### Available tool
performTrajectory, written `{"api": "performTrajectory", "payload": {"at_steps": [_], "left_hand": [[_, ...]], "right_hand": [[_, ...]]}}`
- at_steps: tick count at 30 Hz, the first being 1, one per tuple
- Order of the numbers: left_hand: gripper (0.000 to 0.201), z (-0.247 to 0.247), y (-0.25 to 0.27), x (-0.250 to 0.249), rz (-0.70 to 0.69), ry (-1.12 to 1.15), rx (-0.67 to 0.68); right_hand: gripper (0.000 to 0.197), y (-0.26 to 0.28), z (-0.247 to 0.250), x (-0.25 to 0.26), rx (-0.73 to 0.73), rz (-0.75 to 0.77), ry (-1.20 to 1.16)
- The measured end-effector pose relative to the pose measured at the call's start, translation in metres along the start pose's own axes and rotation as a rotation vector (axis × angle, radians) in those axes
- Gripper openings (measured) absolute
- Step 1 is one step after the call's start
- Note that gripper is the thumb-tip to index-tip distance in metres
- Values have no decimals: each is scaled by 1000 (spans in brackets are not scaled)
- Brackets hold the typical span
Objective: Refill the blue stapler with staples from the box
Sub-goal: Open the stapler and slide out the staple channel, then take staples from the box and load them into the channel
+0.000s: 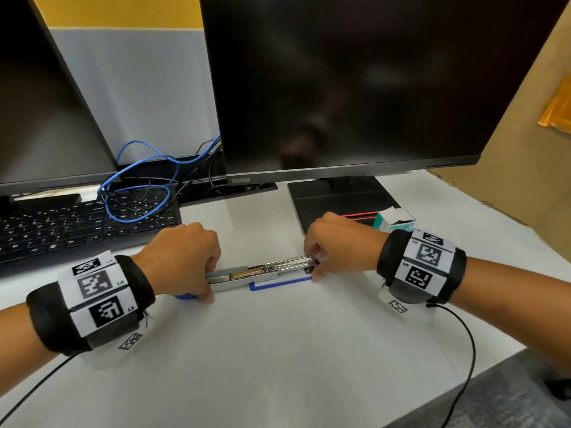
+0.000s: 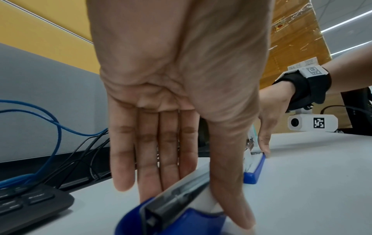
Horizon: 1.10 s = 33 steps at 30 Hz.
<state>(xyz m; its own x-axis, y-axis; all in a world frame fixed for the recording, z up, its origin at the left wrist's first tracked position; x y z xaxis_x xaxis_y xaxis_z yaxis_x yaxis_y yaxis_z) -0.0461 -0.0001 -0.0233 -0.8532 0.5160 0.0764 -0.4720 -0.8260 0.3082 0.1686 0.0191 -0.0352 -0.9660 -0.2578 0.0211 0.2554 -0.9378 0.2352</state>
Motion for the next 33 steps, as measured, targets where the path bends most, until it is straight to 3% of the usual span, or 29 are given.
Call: {"api": "performTrajectory", "payload": {"at_steps": [6, 10, 14, 19, 26, 33], "left_hand": [[62, 0, -5, -13, -142, 134, -111], [52, 7, -10, -32, -237, 167, -204], [40, 5, -13, -41, -279, 155, -179], [24, 3, -12, -41, -297, 161, -209], [22, -4, -9, -55, -338, 208, -243], [36, -1, -10, -49, -321, 290, -290]], "right_hand": [[45, 9, 19, -32, -96, -54, 53], [56, 12, 34, -54, -163, -161, 164], [67, 12, 25, -76, -68, -298, 355], [47, 14, 16, -78, -18, -357, 410], [61, 6, 25, -46, -2, -269, 146], [65, -12, 26, 7, -52, -27, -199]]}}
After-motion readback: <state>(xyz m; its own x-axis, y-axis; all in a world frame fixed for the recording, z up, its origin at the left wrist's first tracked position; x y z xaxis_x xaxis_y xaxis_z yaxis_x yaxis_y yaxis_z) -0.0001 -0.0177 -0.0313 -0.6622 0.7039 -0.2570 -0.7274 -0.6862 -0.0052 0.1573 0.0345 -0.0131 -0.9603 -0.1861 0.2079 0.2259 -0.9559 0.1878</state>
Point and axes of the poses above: each hand's wrist, its own y-axis away from the middle knuckle, its own z-axis out of the back of the hand, x = y × z, the point moved 5 cm from there along -y, towards the middle knuckle, and after that the axes turned 15 degrees about -z, right-handed, at the moved point
